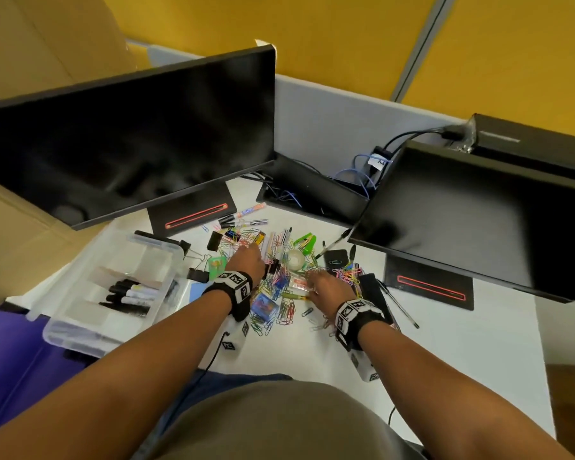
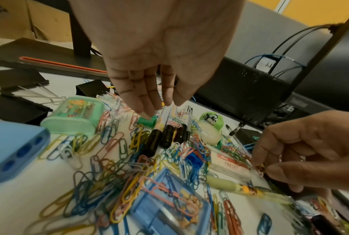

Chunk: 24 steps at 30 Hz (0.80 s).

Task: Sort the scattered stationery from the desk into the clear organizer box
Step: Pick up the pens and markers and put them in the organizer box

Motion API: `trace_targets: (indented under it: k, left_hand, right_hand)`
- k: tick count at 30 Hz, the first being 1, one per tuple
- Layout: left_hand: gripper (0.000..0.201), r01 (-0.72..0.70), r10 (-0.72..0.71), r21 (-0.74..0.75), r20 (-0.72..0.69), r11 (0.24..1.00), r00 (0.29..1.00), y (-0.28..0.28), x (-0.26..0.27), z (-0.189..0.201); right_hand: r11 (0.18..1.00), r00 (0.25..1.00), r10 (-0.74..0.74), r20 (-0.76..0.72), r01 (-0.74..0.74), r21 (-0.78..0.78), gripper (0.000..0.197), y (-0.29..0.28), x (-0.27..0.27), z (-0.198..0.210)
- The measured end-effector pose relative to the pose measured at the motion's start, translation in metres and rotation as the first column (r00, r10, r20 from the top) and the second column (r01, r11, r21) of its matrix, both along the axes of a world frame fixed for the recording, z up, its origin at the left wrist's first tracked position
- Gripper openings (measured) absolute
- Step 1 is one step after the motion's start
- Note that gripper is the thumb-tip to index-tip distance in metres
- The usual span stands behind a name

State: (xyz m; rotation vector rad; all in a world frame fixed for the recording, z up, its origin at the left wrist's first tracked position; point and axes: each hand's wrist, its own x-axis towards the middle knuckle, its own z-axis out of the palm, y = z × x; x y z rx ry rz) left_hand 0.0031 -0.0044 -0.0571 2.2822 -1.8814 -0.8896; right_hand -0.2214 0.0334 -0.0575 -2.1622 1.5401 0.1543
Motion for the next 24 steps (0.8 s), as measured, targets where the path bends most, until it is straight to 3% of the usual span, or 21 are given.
trace_targets:
  k: [7,16,24]
  left_hand:
    - [0.044,-0.023,0.017,0.079,0.068,0.997,0.998,-0.004,-0.013,-0.019]
    - [0.05,-0.036,0.025,0.099,0.106,0.994,0.994,-0.012,-0.021,-0.027]
    - [0.068,-0.036,0.017,0.158,0.12,0.987,0.993,-0.018,-0.02,-0.026]
  right_hand:
    - [0.997,0.997,0.071,-0.036,-0.071,0.007,0.016,0.001,0.003,-0.011]
    - [0.991,0.989,0.134,-0.07,-0.133,0.015,0.017,0.006,0.004,-0.019]
    - [0.997,0.997,0.069,0.018,-0.069,0.028,0.013,0.002,0.001,-0.016]
